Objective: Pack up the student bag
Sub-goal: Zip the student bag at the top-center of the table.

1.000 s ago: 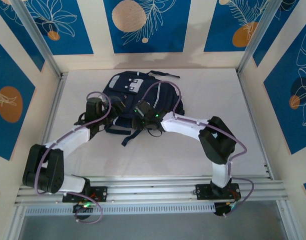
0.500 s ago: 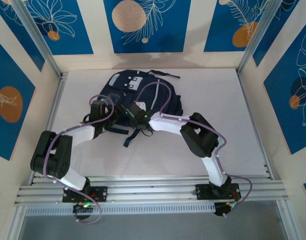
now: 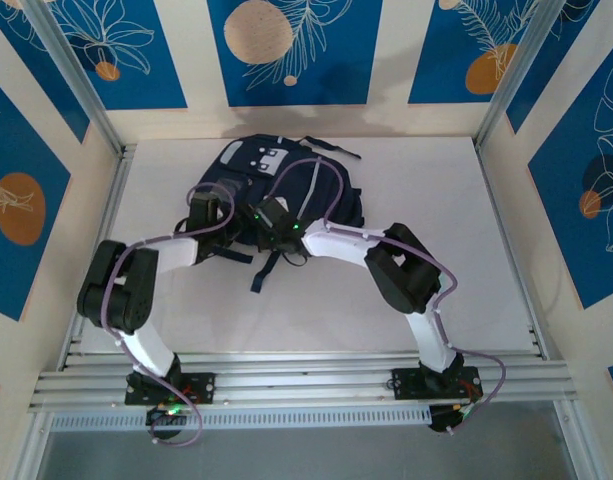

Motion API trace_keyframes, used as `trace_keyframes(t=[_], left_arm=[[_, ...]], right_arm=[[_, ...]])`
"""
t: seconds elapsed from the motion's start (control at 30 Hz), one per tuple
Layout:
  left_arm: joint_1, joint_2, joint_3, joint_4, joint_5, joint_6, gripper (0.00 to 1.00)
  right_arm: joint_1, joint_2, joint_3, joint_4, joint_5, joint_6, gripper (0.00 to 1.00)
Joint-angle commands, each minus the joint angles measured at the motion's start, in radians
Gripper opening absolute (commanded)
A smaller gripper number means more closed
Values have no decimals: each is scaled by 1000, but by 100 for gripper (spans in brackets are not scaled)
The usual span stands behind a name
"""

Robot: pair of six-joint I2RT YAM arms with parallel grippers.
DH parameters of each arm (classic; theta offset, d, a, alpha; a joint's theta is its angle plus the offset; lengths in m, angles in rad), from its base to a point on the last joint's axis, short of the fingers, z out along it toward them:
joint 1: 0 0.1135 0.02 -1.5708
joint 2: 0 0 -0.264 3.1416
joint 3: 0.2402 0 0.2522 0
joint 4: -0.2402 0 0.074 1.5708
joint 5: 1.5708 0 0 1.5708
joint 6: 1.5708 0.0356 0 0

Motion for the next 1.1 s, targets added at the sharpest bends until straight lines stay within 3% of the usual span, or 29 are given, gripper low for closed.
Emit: trace_keyframes(t=[0.0,0.07,0.2,0.27,0.43,0.6,0.9,1.07], left_arm=[[8,62,80,20,-27,34,66],[9,88,105,15,-33,52,56],[12,119,113,28,-25,65,12],[14,118,103,30,-25,69,0],[26,98,78,33,-25,76,0],[21,80,78,35,16,64,0],[-16,-28,15,95,57,-14,0],[-39,-77,-15,120,51,-44,0]], right_arm=[[-22,-63,-5,-85,-175,-22,0],[-34,-73,-17,-105,-231,-20,0],[-64,-110,-82,-128,-273,-36,0],[-88,-130,-117,-140,-279,-51,0],[-157,-178,-184,-192,-294,-86,0],[-147,-230,-178,-192,-291,-76,1],[-95,-171,-45,-186,-279,9,33],[-93,-113,-15,-137,-306,51,40]])
